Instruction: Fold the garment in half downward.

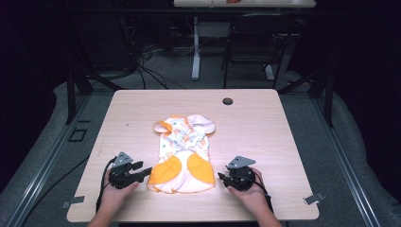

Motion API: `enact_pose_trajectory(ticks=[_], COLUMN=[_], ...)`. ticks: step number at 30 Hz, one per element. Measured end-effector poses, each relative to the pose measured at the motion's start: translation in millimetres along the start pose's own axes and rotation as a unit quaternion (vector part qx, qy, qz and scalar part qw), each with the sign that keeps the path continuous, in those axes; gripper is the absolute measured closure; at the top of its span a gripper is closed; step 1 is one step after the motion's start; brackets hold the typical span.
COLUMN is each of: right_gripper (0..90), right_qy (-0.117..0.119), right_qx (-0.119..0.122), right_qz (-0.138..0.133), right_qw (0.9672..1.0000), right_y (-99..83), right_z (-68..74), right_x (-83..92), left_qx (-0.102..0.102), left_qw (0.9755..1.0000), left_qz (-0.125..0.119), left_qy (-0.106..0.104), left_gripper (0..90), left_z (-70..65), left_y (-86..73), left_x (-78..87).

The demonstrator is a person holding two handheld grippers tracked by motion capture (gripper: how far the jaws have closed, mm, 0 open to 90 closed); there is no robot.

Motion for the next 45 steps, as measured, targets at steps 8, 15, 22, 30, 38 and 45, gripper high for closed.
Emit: enact_pose_trajectory(ticks=[8, 15, 22, 30, 38, 45], right_gripper=[58.4, 75.0, 90.0, 90.0, 90.0, 90.0], right_qy=[0.02, 0.029, 0.04, 0.045, 0.051, 0.066], right_qx=[-0.009, 0.004, 0.021, 0.064, 0.062, 0.084], right_qz=[0.004, 0.016, 0.032, 0.061, 0.07, 0.08], right_qw=[0.9997, 0.9995, 0.9985, 0.9951, 0.9943, 0.991], right_y=[3.8, 22.2, 49.8, 71.6, 66.7, 55.3], right_z=[2.4, 3.9, 5.9, 19.1, 20.5, 28.5], right_x=[-0.8, -2.4, -21.4, -45.5, -51.6, -39.7], left_qx=[-0.032, -0.04, -0.067, -0.076, -0.09, -0.116], left_qw=[0.9994, 0.999, 0.9966, 0.9946, 0.9923, 0.9885], left_qz=[0.01, 0.015, 0.044, 0.066, 0.077, 0.086], left_qy=[0.001, -0.016, -0.017, -0.024, -0.035, -0.046], left_gripper=[54.6, 70.8, 89.6, 90.0, 89.9, 89.9], left_z=[-9.3, -13.0, -22.5, -28.6, -29.2, -39.9], left_y=[5.1, 22.7, 39.7, 46.6, 43.5, 36.9], left_x=[-2.1, -8.4, -33.6, -56.7, -54.5, -48.1])
Point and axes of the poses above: each handheld gripper's, and its own axes: x roughly backward along the jaws, y roughly out of its top, z roughly to its left, the point moved 3 cm from there along -x, roughly forward along the jaws, and after that the axes turned 4 degrees about z, right-handed, at the moved point
